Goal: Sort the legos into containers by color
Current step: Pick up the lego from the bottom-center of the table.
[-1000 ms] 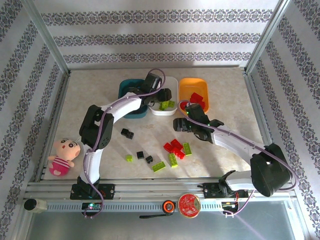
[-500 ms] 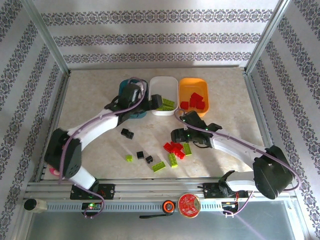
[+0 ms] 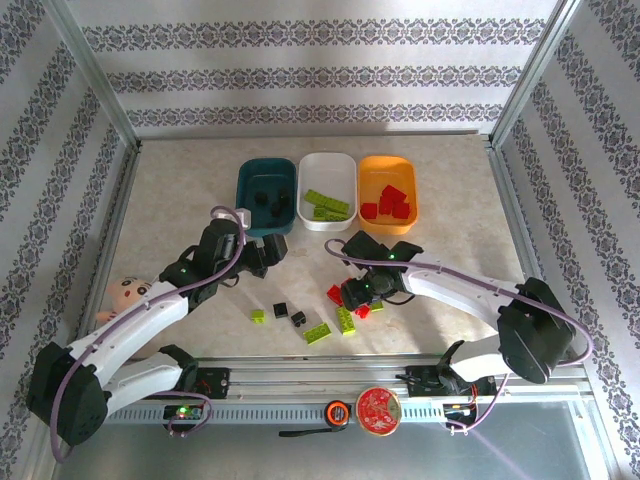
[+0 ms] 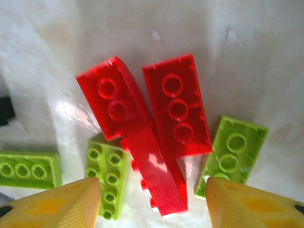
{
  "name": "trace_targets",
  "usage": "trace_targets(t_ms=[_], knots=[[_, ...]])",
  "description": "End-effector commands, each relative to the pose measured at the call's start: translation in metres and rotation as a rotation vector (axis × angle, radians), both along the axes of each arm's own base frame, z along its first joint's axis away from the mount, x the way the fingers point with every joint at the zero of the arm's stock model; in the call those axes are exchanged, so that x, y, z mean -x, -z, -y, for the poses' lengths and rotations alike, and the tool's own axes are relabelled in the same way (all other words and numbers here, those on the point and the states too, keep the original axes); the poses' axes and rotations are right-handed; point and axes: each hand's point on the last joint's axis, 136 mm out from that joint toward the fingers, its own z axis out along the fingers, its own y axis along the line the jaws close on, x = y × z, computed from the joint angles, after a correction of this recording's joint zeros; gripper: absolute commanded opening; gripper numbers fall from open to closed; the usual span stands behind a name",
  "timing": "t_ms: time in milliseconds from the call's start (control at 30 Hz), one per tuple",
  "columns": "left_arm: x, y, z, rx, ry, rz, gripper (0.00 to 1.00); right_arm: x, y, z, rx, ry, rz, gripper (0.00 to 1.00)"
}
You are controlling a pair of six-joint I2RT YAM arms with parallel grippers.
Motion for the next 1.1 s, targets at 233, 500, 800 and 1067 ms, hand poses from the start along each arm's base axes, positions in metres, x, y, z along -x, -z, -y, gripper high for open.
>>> trace_targets(t_ms=[233, 500, 800, 1067], knots=[[0.006, 0.016, -0.014, -0.038, -0.027, -0.068, 1.0, 0.021, 0.013, 0.003, 0.146, -0.128, -0.143, 0.54], [0.011, 0.02, -0.023, -0.045, -0.044, -0.08, 1.0, 0.015, 0.02, -0.002, 0.185, -0.163, -0.132, 0.48], [0.013, 0.023, -0.029, -0.04, -0.058, -0.093, 1.0, 0.011, 0.037, -0.003, 0.229, -0.18, -0.155, 0.44], [0.013, 0.026, -0.033, -0.028, -0.071, -0.103, 1.0, 0.01, 0.036, -0.003, 0.224, -0.18, -0.148, 0.33]])
